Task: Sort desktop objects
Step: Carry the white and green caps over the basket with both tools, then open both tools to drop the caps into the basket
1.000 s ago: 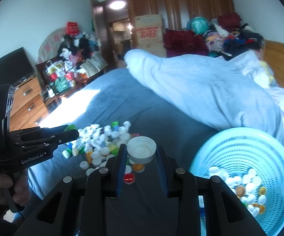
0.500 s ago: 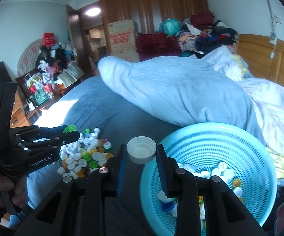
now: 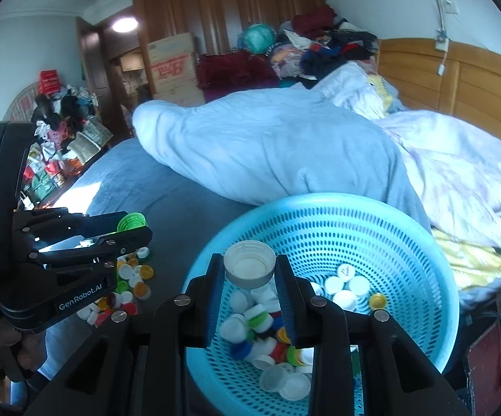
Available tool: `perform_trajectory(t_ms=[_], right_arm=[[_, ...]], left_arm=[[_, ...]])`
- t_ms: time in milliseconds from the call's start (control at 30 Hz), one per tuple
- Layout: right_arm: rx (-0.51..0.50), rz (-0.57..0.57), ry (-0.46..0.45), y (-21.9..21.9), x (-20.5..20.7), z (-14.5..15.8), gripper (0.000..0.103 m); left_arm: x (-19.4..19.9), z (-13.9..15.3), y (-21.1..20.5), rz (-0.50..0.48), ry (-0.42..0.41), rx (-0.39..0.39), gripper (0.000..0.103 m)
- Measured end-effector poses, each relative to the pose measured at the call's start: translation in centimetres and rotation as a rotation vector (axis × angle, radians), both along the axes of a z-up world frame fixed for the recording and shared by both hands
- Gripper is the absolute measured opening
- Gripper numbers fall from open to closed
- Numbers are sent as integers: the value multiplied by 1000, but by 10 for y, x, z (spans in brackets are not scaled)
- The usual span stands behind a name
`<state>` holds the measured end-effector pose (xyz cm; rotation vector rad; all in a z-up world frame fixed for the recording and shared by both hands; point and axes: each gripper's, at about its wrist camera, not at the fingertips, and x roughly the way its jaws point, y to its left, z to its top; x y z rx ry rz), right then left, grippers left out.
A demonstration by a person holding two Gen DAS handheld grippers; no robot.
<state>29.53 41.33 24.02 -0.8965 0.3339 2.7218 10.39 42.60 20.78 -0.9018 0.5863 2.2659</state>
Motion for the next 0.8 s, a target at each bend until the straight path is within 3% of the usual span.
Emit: perform_trajectory(t_ms=[800], right_arm=[[-59, -53, -14, 38, 11, -21, 33]], left_arm=[[7, -18, 46, -41, -20, -67, 25]])
